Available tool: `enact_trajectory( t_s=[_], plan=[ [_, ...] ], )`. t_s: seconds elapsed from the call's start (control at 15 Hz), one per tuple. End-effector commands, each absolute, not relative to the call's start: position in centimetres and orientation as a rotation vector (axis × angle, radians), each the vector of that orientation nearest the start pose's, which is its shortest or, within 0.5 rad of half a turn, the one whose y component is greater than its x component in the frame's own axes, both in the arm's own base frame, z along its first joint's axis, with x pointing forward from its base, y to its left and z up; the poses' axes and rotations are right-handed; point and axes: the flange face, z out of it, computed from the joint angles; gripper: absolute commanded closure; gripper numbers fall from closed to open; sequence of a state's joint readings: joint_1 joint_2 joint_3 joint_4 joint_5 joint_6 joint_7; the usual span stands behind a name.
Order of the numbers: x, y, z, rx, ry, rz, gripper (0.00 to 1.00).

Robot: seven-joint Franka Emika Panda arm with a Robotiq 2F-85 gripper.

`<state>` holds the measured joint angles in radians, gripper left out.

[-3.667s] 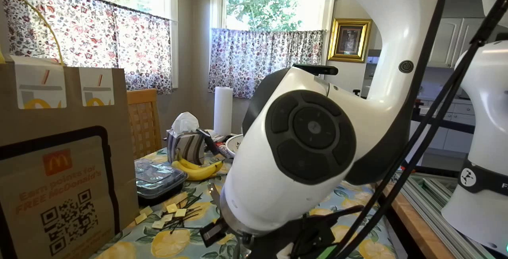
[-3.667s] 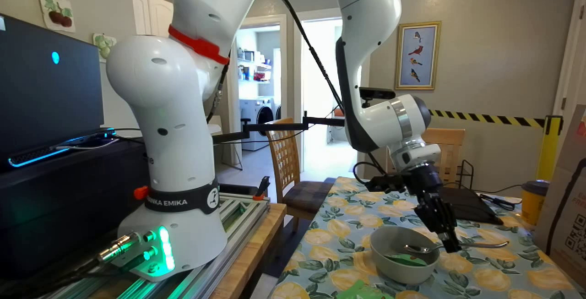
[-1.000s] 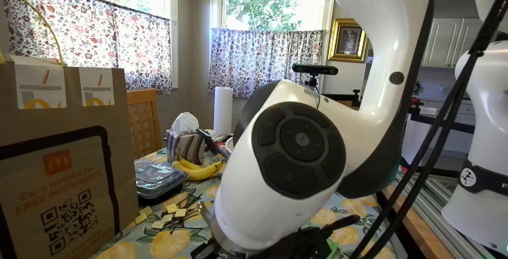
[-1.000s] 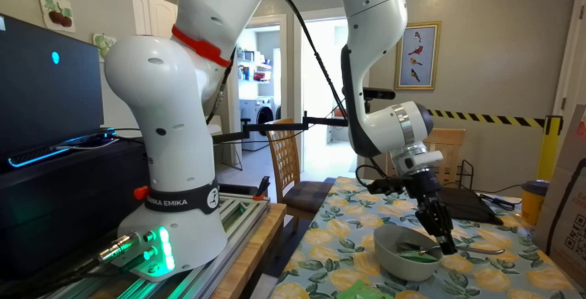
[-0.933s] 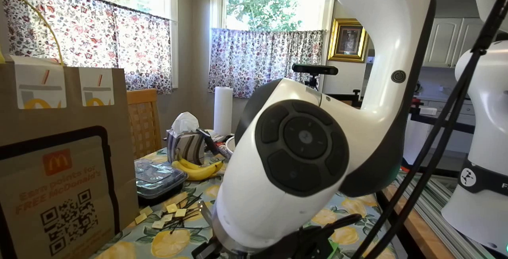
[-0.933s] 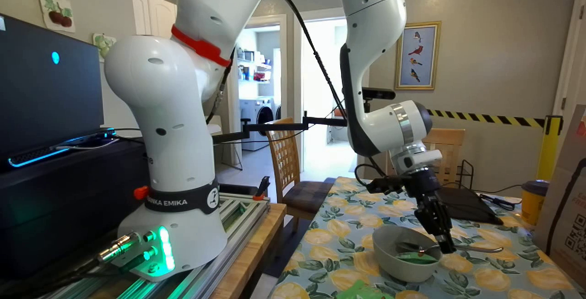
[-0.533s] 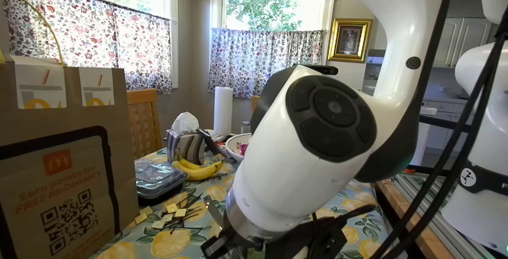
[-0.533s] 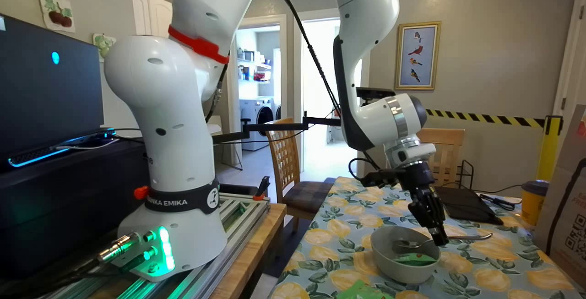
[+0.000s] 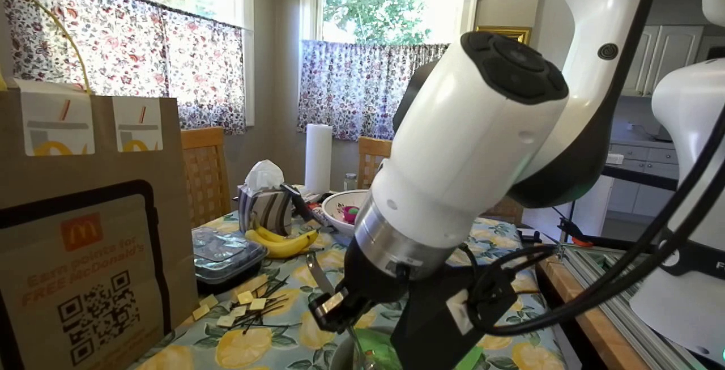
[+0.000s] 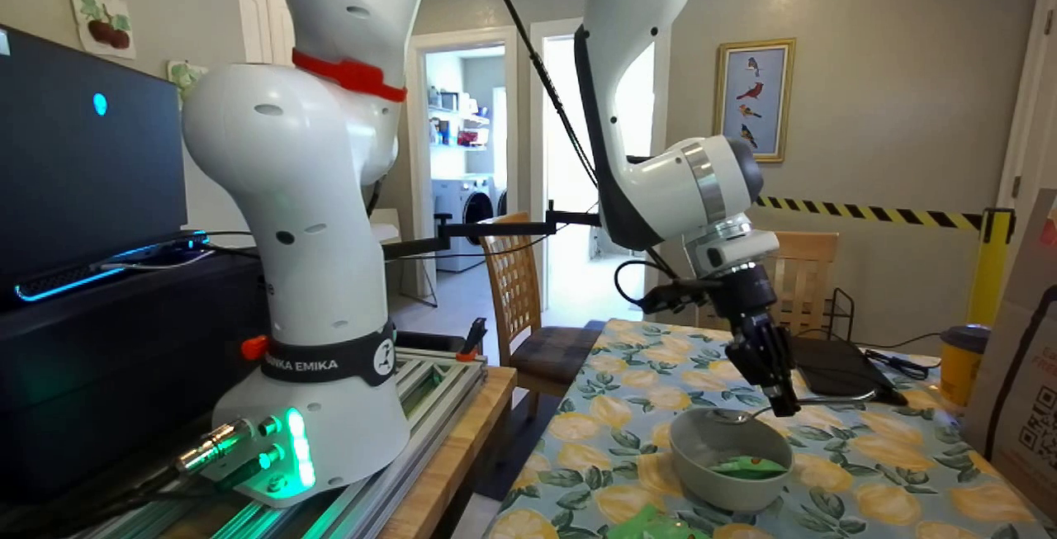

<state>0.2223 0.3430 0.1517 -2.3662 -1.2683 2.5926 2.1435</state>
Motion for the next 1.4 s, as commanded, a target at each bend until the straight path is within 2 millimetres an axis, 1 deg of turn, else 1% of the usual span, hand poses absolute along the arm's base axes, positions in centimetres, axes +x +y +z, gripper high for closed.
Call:
enact_trajectory(
  t_s=[0.0, 0.13, 0.33, 0.53, 0.67, 0.87, 1.0, 1.2, 1.33],
  plan=[
    [42.8, 17.1, 19.8, -2.994, 1.105, -0.814, 0.96],
    [43.0, 15.5, 20.9, -2.904, 1.214, -0.823, 0.96],
    [43.5, 12.5, 22.5, -2.733, 1.439, -0.864, 0.96],
    [44.4, 9.5, 23.0, -2.574, 1.649, -0.876, 0.96],
    [45.3, 7.5, 22.6, -2.503, 1.746, -0.838, 0.96],
    [46.6, 4.8, 20.8, -2.455, 1.823, -0.747, 0.96],
    [47.2, 3.5, 19.5, -2.436, 1.866, -0.706, 0.96],
    [48.2, 2.4, 17.4, -2.423, 1.917, -0.644, 0.96],
    [49.4, 2.0, 15.8, -2.426, 1.944, -0.611, 0.96]
  ],
)
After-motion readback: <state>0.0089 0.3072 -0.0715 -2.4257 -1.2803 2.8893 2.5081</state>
